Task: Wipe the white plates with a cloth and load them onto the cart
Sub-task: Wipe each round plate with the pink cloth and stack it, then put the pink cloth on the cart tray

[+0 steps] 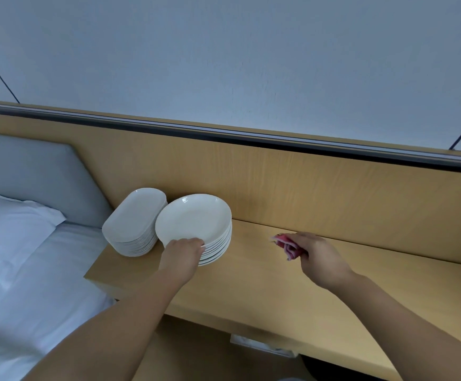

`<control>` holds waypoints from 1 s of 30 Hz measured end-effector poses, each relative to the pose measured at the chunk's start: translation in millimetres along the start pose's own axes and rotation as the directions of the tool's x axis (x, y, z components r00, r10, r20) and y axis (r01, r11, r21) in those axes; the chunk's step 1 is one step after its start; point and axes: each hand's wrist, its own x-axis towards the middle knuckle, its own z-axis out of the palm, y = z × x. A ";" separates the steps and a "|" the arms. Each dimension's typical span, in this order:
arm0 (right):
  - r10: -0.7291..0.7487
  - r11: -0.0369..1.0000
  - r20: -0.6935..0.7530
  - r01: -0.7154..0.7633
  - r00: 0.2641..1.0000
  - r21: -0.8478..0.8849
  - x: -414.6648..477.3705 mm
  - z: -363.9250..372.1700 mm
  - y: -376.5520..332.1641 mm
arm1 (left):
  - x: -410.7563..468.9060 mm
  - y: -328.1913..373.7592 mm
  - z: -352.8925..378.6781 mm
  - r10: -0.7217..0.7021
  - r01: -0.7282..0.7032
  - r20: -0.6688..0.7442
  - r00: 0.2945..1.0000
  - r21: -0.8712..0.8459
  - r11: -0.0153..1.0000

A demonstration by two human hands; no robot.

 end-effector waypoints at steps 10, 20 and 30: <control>0.050 0.996 -0.009 -0.049 0.999 0.077 -26.9 -33.1 22.6 | 20.0 63.1 -12.5 -0.108 0.119 0.074 0.991 -0.165 0.979; 0.370 0.905 -0.322 -0.261 0.871 0.335 -108.2 -106.7 34.7 | 52.2 289.2 -41.5 0.344 0.252 0.431 0.834 -0.853 0.457; 0.692 0.718 -0.598 -0.477 0.405 0.507 -227.7 -78.2 -27.7 | -11.9 398.2 -48.3 0.826 0.234 0.379 0.417 -0.923 0.306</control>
